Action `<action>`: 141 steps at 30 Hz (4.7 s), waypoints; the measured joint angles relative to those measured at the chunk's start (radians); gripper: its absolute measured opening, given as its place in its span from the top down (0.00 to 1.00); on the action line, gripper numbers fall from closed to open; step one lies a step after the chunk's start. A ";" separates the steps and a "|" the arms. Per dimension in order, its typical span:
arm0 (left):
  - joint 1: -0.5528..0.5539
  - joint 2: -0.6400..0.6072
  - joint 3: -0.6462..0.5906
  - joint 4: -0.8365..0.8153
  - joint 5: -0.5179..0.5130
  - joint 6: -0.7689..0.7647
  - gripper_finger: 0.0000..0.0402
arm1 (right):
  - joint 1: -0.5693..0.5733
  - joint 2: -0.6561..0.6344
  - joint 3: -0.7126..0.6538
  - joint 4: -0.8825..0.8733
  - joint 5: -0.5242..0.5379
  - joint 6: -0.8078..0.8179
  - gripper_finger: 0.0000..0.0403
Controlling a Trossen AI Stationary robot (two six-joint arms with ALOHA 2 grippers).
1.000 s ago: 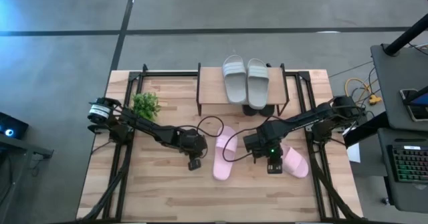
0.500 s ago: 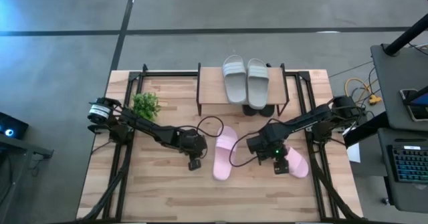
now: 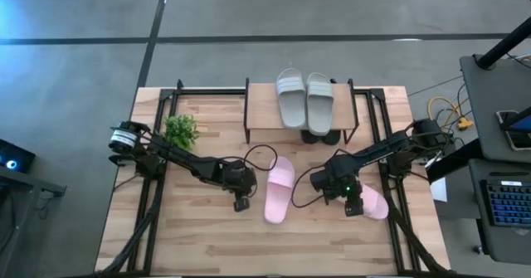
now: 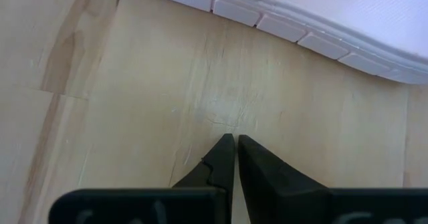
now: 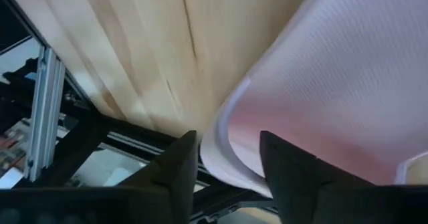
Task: Pick and place slides into the shelf
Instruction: Move the right pink slipper to the left side of the other pink slipper
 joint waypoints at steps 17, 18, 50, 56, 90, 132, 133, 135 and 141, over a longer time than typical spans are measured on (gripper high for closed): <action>0.000 0.000 0.000 -0.001 -0.003 0.002 0.98 | 0.081 0.007 -0.028 0.021 -0.060 0.050 0.91; 0.000 0.000 0.000 -0.001 -0.003 0.003 0.98 | 0.080 0.010 -0.028 0.021 -0.078 0.074 0.92; -0.201 -0.377 -0.156 -0.033 -0.384 -0.106 0.98 | 0.013 -0.163 0.002 1.421 0.813 1.431 0.95; -0.290 -0.512 -0.214 -0.040 -0.400 -0.136 0.98 | -0.040 0.035 0.122 1.483 0.817 1.440 0.95; -0.588 -0.358 -0.208 -0.189 -0.662 -0.692 0.98 | -0.142 0.513 0.831 1.070 0.393 1.179 0.79; -0.587 -0.351 -0.212 -0.362 -0.639 -1.034 0.98 | -0.084 0.523 1.128 0.089 0.745 -0.080 0.59; -0.587 -0.351 -0.212 -0.358 -0.637 -1.047 0.98 | -0.099 0.524 1.115 0.111 0.745 -0.061 0.62; -0.587 -0.351 -0.212 -0.343 -0.637 -1.052 0.98 | -0.123 0.525 1.087 0.148 0.738 -0.021 0.69; -0.587 -0.349 -0.212 -0.336 -0.636 -1.180 0.98 | -0.173 0.525 1.007 0.203 0.702 0.074 0.94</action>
